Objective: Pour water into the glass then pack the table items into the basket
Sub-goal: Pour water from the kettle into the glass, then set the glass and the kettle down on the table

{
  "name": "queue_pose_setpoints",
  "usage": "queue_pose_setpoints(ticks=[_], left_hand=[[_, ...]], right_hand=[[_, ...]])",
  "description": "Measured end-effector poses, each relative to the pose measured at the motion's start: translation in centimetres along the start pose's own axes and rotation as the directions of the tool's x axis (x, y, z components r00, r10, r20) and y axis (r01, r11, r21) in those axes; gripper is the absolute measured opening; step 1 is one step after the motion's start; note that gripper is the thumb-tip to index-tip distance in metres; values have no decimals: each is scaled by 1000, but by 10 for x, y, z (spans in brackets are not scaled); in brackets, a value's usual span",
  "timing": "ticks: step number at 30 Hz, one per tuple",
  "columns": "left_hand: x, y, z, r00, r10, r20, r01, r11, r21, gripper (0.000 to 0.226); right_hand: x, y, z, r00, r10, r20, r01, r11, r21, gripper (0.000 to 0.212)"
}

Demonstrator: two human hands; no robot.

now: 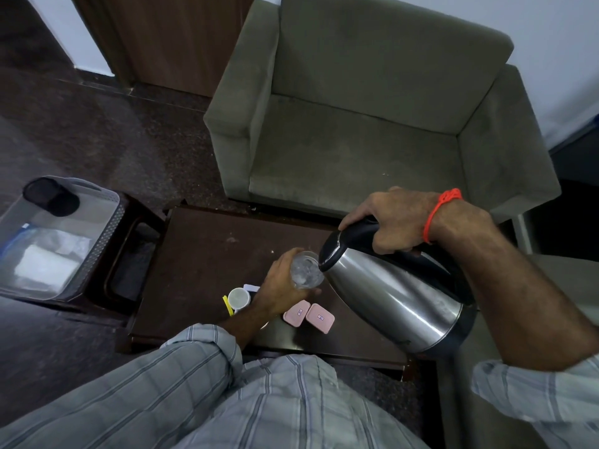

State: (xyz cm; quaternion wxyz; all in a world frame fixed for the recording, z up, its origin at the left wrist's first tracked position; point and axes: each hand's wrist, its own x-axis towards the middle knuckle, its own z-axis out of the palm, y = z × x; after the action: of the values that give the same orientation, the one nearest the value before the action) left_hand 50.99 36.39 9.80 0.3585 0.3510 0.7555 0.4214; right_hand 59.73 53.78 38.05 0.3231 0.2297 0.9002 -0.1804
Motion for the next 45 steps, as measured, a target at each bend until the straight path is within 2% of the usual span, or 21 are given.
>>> queue_pose_setpoints(ticks=[5,8,10,13,17,21,27,31,34,37,45], left_hand=[[-1,3,-11,997,26,-79,-22,998,61,98],[1,4,-21,991,30,-130,-16,994,104,97],[3,4,-27,989,14,-145,0,995,95,97],[6,0,-36,990,-6,-144,18,996,85,98],[15,-10,-45,990,-55,-128,67,993,94,97],[27,-34,-57,984,-132,-121,148,978,144,93],[60,-93,-77,938,-289,-192,323,929,181,76],[90,-146,-88,887,-403,-223,443,879,176,76],[113,-180,-94,892,-398,-213,441,869,226,83],[131,-203,-100,904,-361,-231,416,869,268,90],[148,-235,-122,905,-362,-222,411,879,242,98]], right_hand=[[3,29,21,995,-78,-60,85,989,123,74],[4,49,38,988,-64,-139,89,980,180,82],[10,63,52,981,-58,-183,107,956,272,80],[25,80,74,978,-10,-208,98,904,416,71],[48,93,99,942,103,-321,67,877,476,62],[75,97,130,902,278,-331,0,766,643,47],[111,99,186,820,453,-350,-17,631,776,51],[124,98,229,792,520,-320,25,496,868,54],[124,94,252,770,562,-304,76,391,917,55],[123,83,268,770,566,-295,104,344,933,53],[132,59,290,798,545,-258,97,307,947,50]])
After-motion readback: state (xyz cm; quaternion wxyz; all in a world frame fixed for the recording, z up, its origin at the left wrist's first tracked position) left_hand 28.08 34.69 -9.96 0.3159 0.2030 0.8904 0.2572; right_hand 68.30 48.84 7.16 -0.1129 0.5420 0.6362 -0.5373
